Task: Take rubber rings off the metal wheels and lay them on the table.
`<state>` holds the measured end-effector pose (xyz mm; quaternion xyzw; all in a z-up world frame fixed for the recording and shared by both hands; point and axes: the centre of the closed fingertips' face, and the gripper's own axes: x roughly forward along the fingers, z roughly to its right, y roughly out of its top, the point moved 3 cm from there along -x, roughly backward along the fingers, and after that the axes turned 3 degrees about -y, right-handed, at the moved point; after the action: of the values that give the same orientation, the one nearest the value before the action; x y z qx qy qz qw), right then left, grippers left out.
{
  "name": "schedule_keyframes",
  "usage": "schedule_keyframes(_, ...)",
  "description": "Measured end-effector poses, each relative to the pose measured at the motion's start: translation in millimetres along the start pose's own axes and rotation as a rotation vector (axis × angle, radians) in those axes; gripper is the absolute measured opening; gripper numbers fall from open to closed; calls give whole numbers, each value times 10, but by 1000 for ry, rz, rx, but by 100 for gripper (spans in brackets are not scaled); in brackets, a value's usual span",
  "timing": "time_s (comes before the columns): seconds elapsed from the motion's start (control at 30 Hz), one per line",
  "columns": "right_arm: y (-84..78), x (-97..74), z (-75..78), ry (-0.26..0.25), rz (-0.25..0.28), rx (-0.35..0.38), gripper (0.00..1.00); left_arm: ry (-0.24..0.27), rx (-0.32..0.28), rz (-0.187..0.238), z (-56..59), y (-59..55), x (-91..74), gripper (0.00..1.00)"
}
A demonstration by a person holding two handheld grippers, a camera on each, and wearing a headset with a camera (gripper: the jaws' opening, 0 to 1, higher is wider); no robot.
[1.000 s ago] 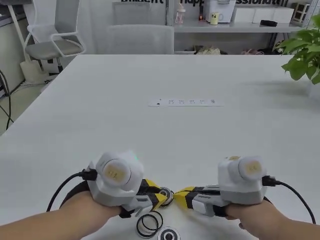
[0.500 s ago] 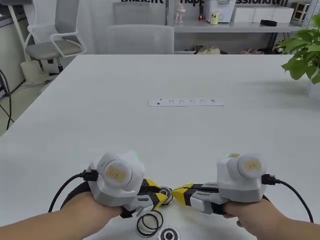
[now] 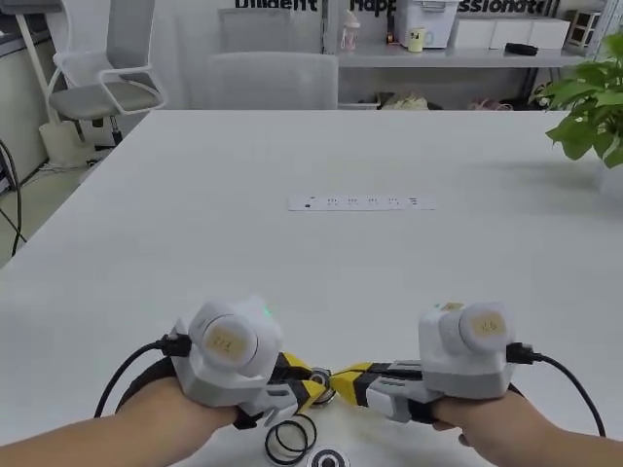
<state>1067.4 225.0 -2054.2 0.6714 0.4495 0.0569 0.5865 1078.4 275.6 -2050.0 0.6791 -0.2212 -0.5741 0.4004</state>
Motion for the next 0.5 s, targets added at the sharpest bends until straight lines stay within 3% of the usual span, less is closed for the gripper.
schedule_keyframes(0.5,48,15,-110,34,19,10,0,2,-3,-2,15,-3,-6,8)
